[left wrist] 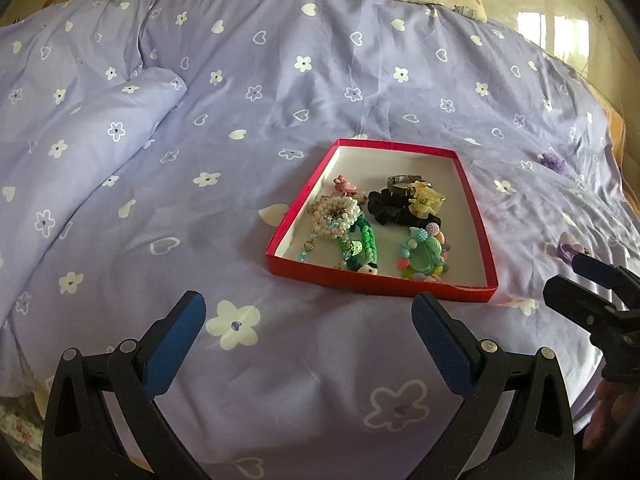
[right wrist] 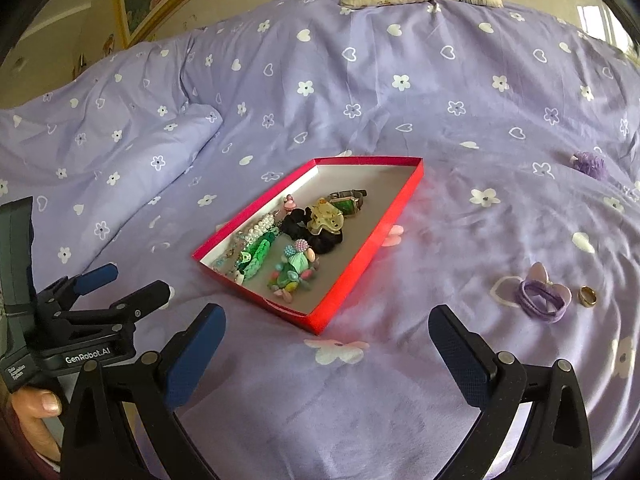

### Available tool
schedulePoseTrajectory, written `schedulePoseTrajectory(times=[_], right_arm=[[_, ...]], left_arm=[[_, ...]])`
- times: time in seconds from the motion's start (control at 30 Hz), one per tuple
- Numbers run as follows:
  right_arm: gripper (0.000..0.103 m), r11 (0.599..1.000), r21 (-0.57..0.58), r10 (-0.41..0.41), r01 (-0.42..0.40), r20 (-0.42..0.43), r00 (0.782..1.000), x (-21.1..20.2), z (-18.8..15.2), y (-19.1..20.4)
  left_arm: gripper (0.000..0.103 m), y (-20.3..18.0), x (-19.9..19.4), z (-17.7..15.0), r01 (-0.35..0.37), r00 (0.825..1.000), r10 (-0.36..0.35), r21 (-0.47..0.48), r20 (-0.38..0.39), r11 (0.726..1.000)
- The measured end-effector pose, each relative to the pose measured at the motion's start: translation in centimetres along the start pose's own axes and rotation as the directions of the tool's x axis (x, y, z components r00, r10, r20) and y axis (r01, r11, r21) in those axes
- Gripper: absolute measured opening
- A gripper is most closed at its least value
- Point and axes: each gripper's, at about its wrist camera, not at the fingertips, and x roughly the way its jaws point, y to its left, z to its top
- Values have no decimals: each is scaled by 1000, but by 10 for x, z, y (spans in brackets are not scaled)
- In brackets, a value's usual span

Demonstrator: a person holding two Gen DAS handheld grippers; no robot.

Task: Organize jewelry

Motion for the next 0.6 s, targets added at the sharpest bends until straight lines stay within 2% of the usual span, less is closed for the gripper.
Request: schedulePoseTrajectory(times=[0.6], right_arm=[[102,1000,-19,5,-5,11,1000,-4,2,9]], left_arm=[[103,-7,-14,3,-8,1000,7,21,22,1000]])
